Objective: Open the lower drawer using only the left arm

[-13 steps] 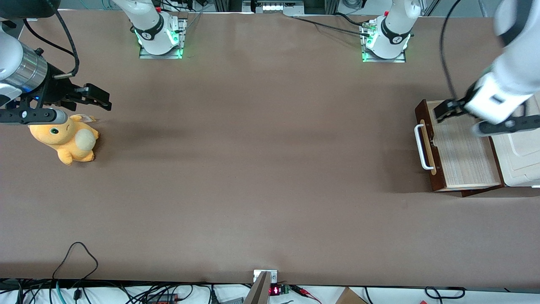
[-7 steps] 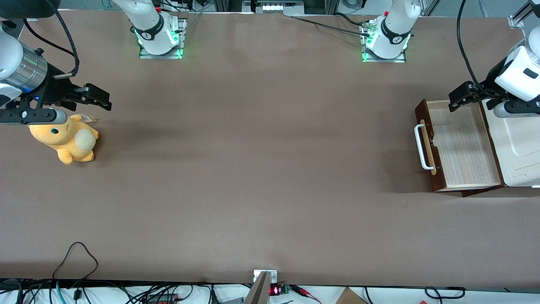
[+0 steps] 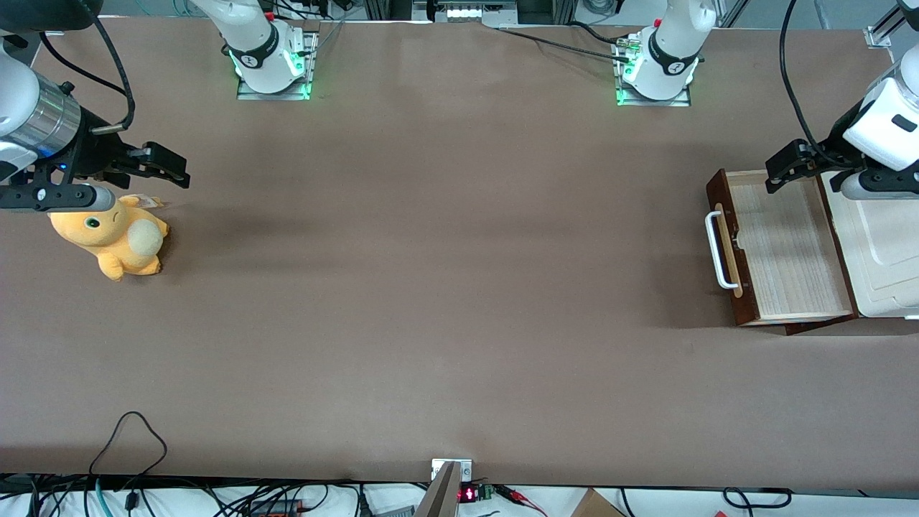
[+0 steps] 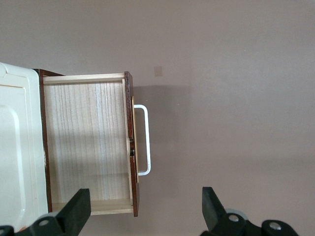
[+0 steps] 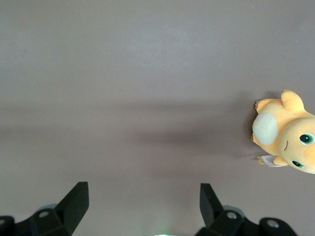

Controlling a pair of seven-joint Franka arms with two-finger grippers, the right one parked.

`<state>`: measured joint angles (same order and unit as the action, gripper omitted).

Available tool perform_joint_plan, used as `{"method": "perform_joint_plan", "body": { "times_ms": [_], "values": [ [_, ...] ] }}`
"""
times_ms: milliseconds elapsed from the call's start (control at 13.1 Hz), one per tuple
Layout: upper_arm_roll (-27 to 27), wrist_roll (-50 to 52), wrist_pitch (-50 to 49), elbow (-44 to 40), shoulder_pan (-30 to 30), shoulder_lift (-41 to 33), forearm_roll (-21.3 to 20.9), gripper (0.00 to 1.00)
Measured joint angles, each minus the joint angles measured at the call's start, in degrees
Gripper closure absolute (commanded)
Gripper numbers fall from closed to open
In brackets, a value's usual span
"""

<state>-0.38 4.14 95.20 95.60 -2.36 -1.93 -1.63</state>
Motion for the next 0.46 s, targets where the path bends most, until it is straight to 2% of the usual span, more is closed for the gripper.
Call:
{"method": "perform_joint_plan", "body": {
  "times_ms": [458],
  "values": [
    [-0.09, 0.0, 0.02, -1.02, 0.15, -0.12, 0.0, 0.0]
  ]
}}
